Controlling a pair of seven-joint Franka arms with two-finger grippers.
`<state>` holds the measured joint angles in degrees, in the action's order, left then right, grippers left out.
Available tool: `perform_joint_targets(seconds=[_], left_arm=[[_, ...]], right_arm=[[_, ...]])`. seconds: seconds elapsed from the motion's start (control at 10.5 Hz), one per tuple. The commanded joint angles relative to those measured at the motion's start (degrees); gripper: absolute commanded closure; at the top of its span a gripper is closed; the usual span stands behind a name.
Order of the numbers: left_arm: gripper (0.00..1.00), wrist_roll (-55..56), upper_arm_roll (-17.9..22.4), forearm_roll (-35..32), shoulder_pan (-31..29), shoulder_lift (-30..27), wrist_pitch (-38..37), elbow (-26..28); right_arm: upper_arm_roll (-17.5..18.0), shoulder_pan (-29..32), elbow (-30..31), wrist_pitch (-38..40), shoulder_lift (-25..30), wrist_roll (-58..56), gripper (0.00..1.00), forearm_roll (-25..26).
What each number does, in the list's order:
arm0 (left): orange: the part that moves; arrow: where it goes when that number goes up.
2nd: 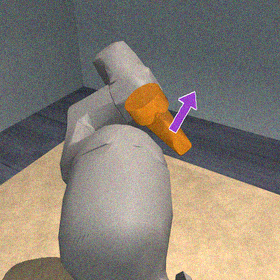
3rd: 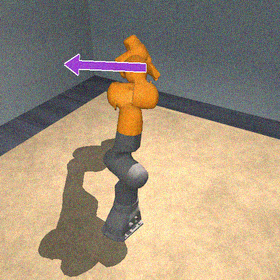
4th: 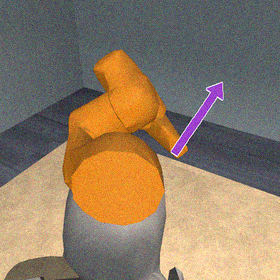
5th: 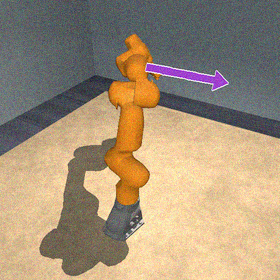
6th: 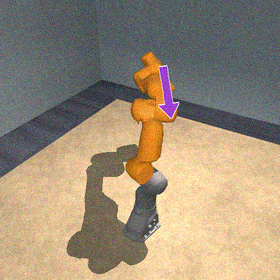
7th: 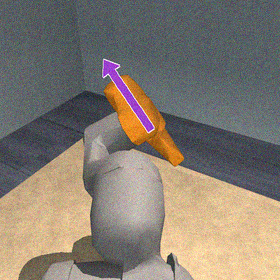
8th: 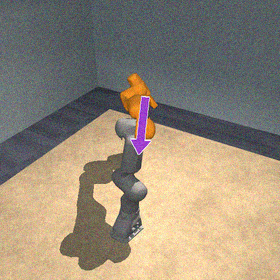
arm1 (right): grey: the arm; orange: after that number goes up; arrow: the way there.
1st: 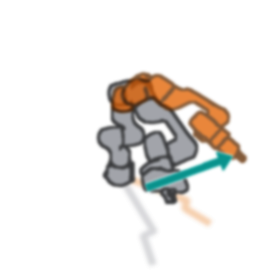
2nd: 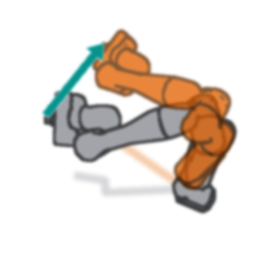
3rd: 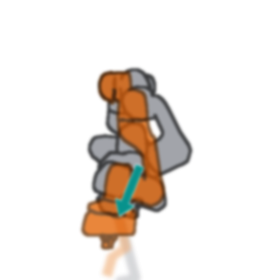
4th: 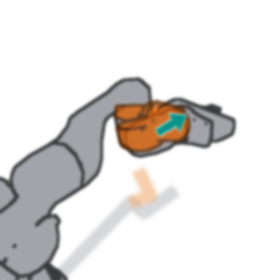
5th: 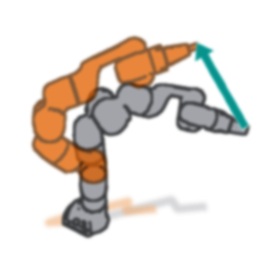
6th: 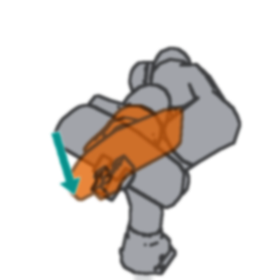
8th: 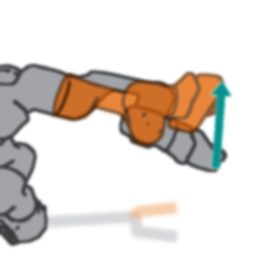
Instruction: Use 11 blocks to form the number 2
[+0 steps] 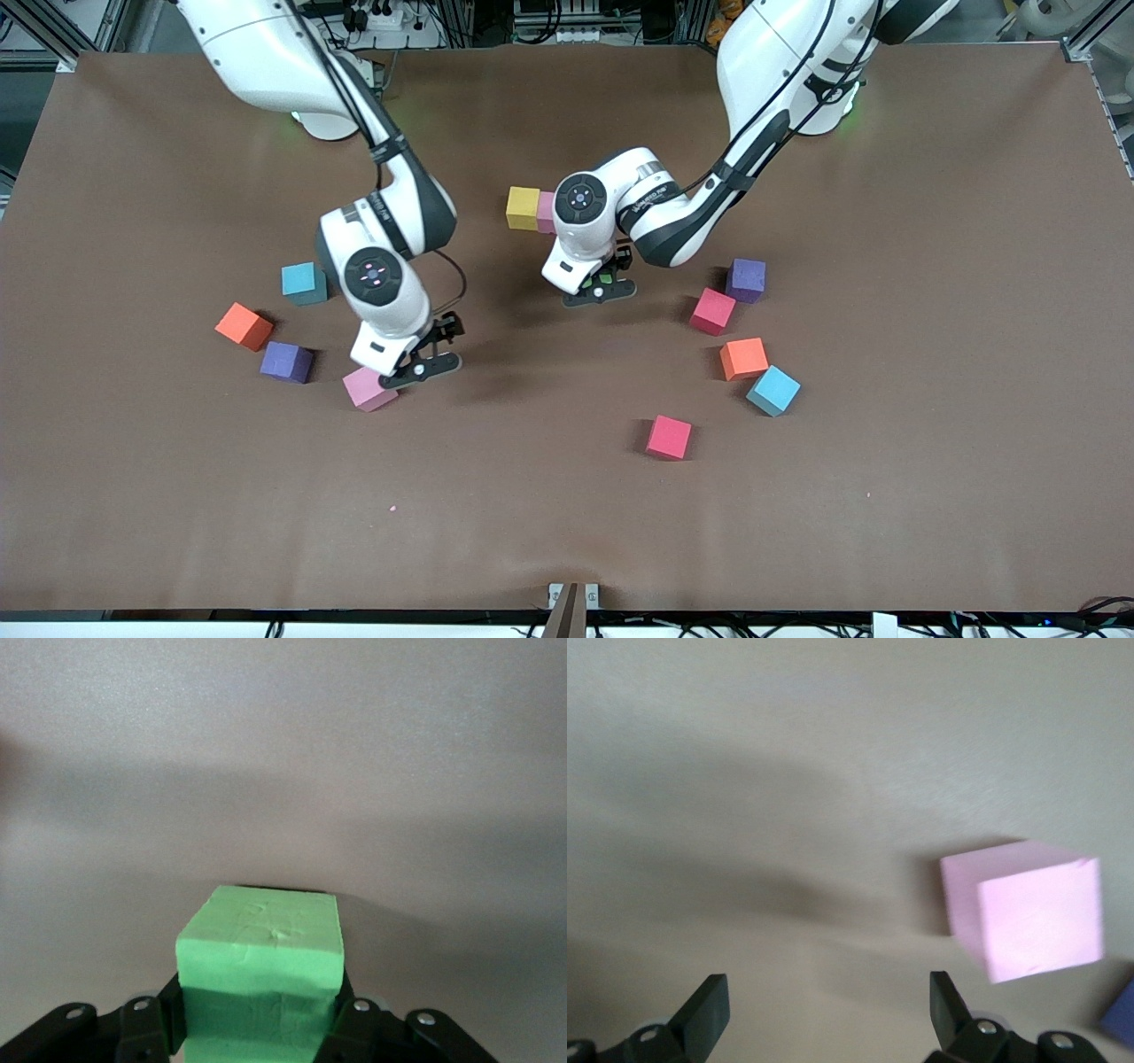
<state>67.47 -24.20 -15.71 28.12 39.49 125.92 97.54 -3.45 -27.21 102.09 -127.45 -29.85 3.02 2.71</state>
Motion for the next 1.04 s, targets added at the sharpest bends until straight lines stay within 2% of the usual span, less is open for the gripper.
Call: perform_joint_targets(seconds=[0.0,0.47,0.95], left_arm=[[0.70,1.1,0.4,-2.5,1.3,0.1,0.0,-0.5],[0.70,1.1,0.4,-3.5,2.0,0.3,3.4,0.0],[0.69,1.1,0.5,-4.5,2.5,0.9,4.6,1.3]], right_arm=[[0.6,4.9,1.5,-1.0,1.7,-11.1,0.00,0.9],[0.6,10.2,1.6,-9.1,-0.8,-22.9,0.00,0.9],[0.7,11.9,0.6,-11.2,-4.2,-22.1,0.00,-0.2]])
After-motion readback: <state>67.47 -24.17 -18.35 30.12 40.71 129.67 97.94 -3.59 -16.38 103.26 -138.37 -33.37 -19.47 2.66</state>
